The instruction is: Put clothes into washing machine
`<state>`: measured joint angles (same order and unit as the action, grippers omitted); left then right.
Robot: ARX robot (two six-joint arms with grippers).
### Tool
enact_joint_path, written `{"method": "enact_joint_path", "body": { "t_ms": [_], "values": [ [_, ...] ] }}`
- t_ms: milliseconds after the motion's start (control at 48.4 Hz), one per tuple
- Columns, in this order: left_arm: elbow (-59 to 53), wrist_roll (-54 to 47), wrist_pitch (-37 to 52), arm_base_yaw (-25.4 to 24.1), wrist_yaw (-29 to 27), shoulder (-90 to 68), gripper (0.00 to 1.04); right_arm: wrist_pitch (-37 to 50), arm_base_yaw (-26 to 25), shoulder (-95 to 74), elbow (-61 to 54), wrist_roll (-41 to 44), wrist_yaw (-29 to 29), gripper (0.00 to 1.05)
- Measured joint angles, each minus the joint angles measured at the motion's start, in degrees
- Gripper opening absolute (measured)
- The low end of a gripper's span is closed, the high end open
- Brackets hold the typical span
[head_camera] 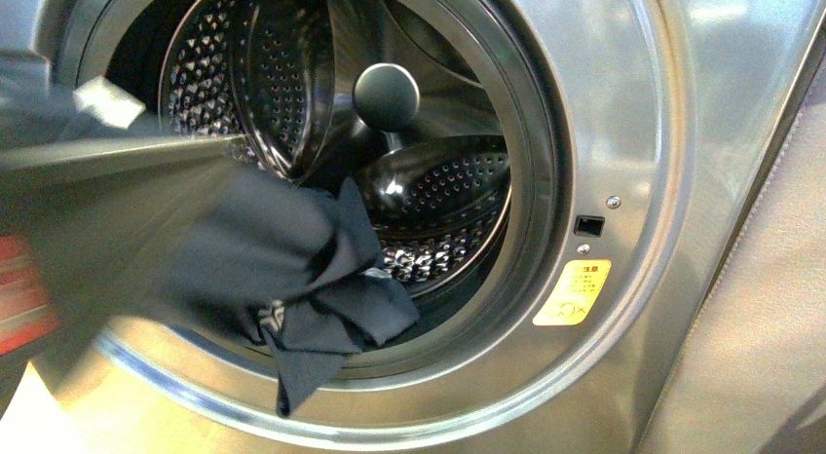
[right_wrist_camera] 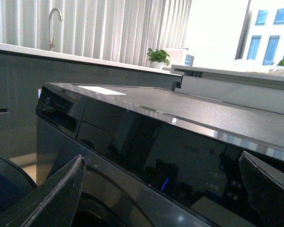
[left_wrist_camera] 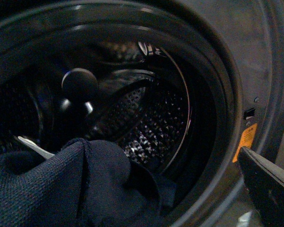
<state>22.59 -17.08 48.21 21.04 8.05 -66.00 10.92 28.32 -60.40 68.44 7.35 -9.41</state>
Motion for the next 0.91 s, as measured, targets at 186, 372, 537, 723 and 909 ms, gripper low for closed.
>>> {"method": "enact_joint_path", "body": {
  "t_ms": [186, 372, 537, 723, 909],
  "values": [
    [5.42, -20.17, 6.21, 6.38, -2.16, -12.0, 0.98, 0.0, 0.0, 0.0, 0.0, 0.0, 0.0, 0.97],
    [6.67, -22.51, 6.78, 8.24, -3.89, -18.45, 0.98, 0.0, 0.0, 0.0, 0.0, 0.0, 0.0, 0.97],
    [8.02, -21.92, 6.69, 6.71, -5.22, -22.95, 0.98, 0.0, 0.0, 0.0, 0.0, 0.0, 0.0, 0.97],
    [10.32, -23.52, 6.4, 3.34, -8.2, -27.43, 0.98, 0.0, 0.0, 0.0, 0.02, 0.0, 0.0, 0.97],
    [11.98, -24.68, 3.56, 1.53, -10.14, -29.75, 0.98, 0.0, 0.0, 0.0, 0.02, 0.0, 0.0, 0.97]
  ]
}}
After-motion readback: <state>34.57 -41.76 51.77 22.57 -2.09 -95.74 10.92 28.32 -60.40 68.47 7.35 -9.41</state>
